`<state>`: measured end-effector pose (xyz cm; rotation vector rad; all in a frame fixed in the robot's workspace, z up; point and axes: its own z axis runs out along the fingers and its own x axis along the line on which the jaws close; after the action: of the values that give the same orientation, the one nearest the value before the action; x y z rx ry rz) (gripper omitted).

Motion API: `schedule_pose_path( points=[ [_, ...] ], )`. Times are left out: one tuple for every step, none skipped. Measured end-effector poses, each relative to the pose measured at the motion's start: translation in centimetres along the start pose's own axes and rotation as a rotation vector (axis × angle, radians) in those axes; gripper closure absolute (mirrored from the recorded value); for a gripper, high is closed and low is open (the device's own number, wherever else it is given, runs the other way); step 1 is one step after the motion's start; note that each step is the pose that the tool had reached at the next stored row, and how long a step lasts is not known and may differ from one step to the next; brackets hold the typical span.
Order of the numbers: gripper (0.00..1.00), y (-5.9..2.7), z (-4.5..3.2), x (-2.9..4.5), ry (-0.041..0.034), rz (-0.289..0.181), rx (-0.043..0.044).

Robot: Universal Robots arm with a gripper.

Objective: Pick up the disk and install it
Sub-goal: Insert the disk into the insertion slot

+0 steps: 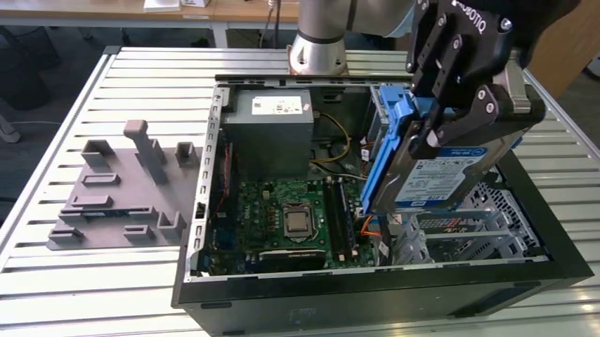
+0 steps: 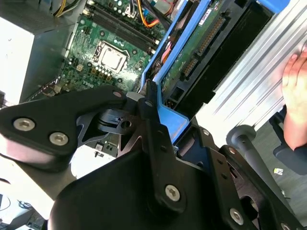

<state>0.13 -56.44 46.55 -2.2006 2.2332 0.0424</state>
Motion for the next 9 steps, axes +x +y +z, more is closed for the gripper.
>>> schedule_pose_path(
  points=[
    [0.64, -0.19, 0.02, 0.02, 0.0001, 0.0, 0.0],
    [0.64, -0.37, 0.05, 0.03, 0.0001, 0.0, 0.0],
    [0.64, -0.55, 0.09, 0.03, 0.0, 0.0, 0.0],
    [0.64, -0.71, 0.11, 0.03, 0.0, 0.0, 0.0],
    [0.64, -0.94, 0.14, 0.03, 0.0, 0.0, 0.0],
    [0.64, -1.17, 0.16, 0.03, 0.0001, 0.0, 0.0],
    [0.64, -1.39, 0.19, 0.03, 0.0, 0.0, 0.0],
    [0.64, -1.59, 0.22, 0.03, -0.0001, 0.0, 0.0],
    [0.64, -1.77, 0.24, 0.03, 0.0, 0.0, 0.0001]
  ],
)
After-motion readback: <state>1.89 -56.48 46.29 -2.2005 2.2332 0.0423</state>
